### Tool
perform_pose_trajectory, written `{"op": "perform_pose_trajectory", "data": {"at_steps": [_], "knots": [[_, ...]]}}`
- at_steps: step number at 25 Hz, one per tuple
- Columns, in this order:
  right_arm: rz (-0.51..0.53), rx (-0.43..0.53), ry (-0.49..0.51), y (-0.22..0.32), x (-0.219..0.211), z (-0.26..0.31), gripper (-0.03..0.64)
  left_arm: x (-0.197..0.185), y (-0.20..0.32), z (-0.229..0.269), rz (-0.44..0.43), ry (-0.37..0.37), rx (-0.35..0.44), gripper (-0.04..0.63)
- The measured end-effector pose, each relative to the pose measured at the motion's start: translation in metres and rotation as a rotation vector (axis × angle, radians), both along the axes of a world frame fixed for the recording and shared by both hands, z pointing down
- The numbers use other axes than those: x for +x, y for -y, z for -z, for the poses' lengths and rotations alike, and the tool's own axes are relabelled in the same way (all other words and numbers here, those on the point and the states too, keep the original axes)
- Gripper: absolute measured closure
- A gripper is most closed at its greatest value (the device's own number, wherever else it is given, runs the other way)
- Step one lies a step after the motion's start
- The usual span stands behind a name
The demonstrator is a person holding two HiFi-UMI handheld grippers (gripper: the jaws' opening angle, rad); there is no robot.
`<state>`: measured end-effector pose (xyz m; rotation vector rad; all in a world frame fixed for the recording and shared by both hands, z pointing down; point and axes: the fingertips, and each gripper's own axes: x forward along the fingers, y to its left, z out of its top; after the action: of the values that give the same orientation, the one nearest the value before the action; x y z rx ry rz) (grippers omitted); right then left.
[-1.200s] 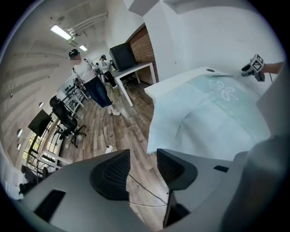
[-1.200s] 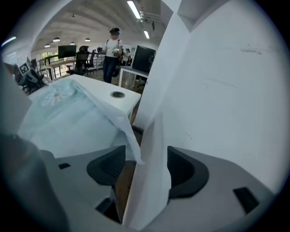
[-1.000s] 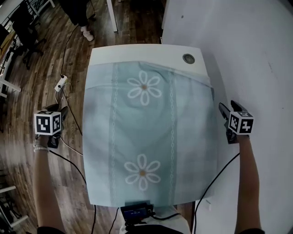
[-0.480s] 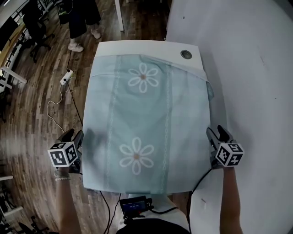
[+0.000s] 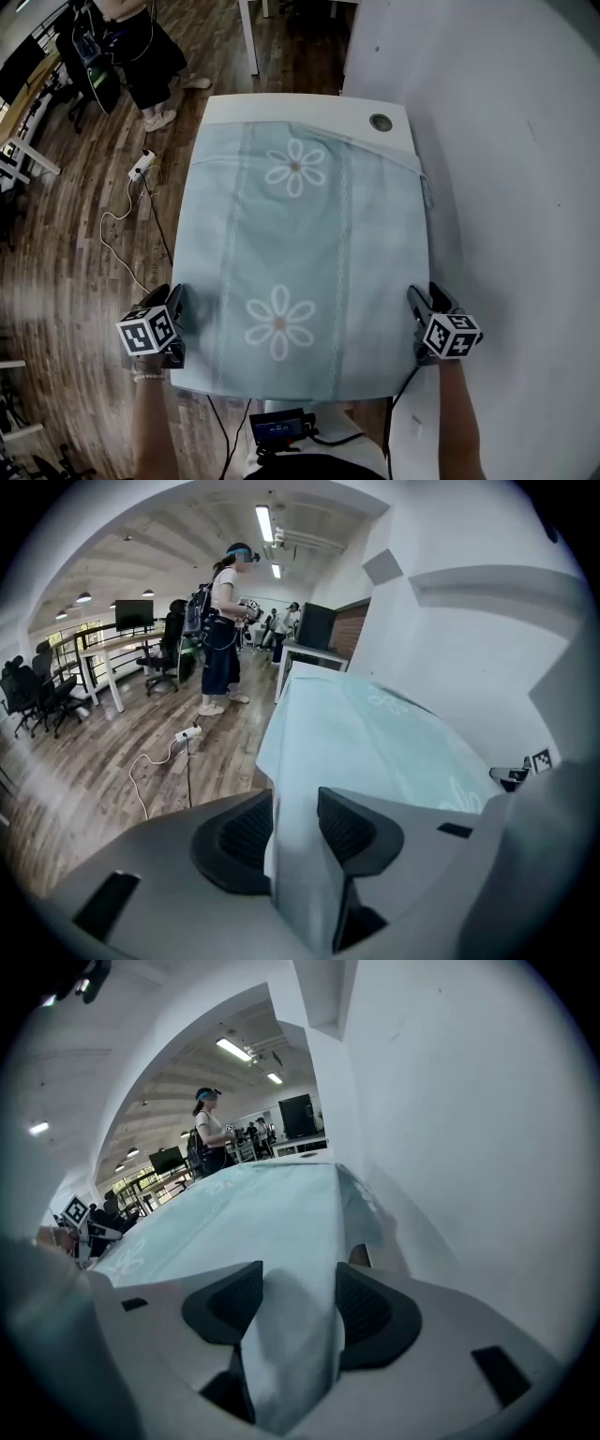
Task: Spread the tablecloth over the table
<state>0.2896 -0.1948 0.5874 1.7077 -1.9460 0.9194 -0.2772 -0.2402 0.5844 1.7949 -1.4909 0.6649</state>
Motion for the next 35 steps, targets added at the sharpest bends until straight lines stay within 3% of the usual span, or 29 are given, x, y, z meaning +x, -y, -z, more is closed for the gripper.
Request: {"op": "perform_pose_trajectory", "data": {"at_steps": [2, 11, 35], "knots": [[-0.018, 0.010, 0.008, 0.000, 0.000, 0.000, 0.356, 0.003, 0.000, 0.001, -0.016, 0.045, 0.025, 0.465], [-0.038, 0.016, -0.027, 0.023, 0.005, 0.004, 0.365, 0.007, 0.026, 0.005, 0.021, 0.107, 0.055, 0.469], [-0.038, 0.049, -0.083, 0.160, 0.027, -0.008, 0.370, 0.028, 0.162, -0.005, -0.012, 0.097, 0.087, 0.474]]}}
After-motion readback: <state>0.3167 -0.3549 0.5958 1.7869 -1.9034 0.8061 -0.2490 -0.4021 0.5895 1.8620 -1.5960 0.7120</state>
